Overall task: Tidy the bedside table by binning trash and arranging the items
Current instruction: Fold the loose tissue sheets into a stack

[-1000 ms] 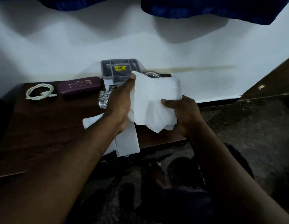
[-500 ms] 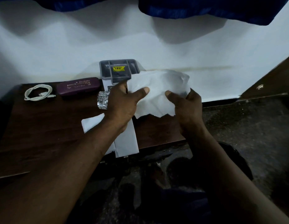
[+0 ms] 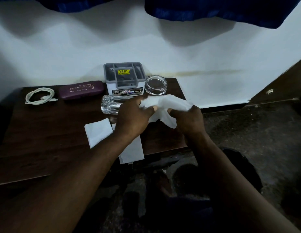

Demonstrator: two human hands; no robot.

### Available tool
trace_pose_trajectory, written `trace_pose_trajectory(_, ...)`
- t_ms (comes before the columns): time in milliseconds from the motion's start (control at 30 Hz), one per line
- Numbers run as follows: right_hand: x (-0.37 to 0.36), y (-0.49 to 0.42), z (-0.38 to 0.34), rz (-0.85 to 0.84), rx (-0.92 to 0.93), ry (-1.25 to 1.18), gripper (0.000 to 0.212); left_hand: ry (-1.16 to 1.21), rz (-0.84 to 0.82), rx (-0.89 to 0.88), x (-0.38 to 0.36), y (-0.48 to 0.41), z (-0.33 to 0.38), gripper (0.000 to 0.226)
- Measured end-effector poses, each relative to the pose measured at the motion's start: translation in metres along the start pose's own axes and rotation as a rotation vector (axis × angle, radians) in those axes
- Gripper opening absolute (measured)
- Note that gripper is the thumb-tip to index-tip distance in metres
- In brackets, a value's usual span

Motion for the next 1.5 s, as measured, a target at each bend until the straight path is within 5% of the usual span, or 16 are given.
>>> trace_pose_trajectory(167,0.005,-0.005,-0.009,0.052,0.068,-0.023,0.043,0.081,0.090,-0.045,0.012,-0.003,0.010,0.044)
trace_pose_trajectory(367,-0.002,-0.006,0.009,-0.032,-0.020,0.082,0.045,0.093,-0.150,0.155,-0.009,0.004,-0.014,0.058)
trace_pose_trajectory(633,0.003,-0.004,-0.011,-0.002,0.057,-0.003,0.057,0.229,0.015,-0.033,0.007,0.000,0.009,0.042)
trace_pose_trajectory(800,-0.002,-0.006,0.005,-0.054,-0.007,0.085,0.022,0.050,-0.127,0.086,-0.010,0.003,-0.012,0.052)
trace_pose_trajectory(900,-0.001,-0.007,0.005,-0.019,0.005,0.109,0.031,-0.037,-0.067,0.022,-0.009,0.002,-0.007,0.054)
trace_pose_trajectory(1033,0.001,-0.004,-0.007,0.010,0.027,-0.015,0.050,0.131,-0.025,-0.017,-0.003,0.000,0.001,0.041)
trace_pose_trajectory(1267,0.001,-0.002,-0.005,-0.065,0.019,-0.101,0.041,0.218,-0.065,0.083,-0.004,0.001,-0.004,0.033)
trace_pose_trajectory(1500,0.000,-0.003,-0.017,-0.150,-0.018,-0.276,0.027,0.578,-0.173,0.256,-0.001,-0.004,-0.004,0.020)
Point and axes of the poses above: each hand's wrist, its own y-axis away from the middle knuckle, its own x-axis out of the back of the hand, z = x × y, the point moved 5 cm from there along -y, towards the middle knuckle, and after that the axes turned 2 degrees about z, right-handed, at the moved point
